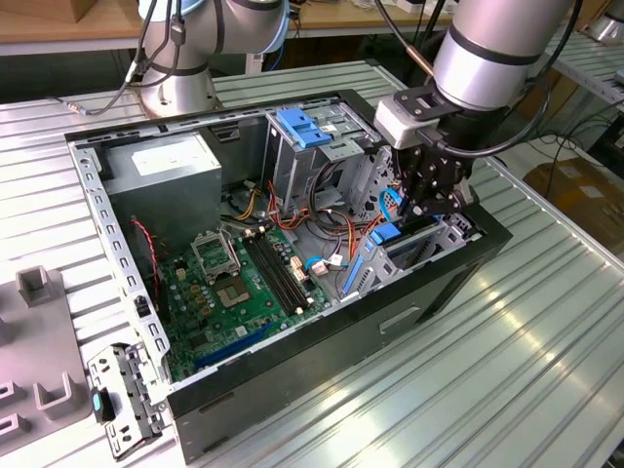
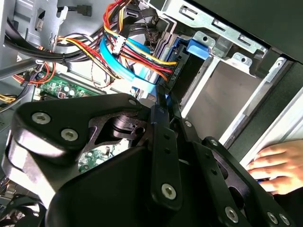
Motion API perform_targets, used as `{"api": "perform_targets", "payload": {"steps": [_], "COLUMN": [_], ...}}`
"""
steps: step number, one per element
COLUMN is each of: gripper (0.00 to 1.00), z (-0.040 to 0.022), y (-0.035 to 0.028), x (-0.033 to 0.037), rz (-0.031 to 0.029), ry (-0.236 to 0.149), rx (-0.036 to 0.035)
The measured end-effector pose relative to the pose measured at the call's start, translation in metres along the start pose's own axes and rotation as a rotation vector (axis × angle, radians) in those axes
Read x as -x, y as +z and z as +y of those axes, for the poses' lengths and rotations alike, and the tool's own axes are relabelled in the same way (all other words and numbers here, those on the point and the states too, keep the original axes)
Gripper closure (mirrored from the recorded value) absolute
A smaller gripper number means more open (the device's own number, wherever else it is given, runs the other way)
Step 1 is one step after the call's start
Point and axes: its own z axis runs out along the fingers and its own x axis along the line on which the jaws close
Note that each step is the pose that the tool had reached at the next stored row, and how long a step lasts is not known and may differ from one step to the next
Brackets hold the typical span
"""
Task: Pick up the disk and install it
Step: 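Insert the second disk wire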
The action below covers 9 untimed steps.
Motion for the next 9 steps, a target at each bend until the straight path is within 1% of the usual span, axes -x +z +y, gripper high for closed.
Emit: {"api": "perform_targets", "payload": {"steps": [2,9], "gripper": [0.84,0.84], "z": [0.0,0.0], "y": [0.0004,0.0007], "x": [-0.0004,-0.0004], "rz": [-0.001,-0.0014], "ry": [0.0,0.0], "rx": [0.0001,0.0001]}}
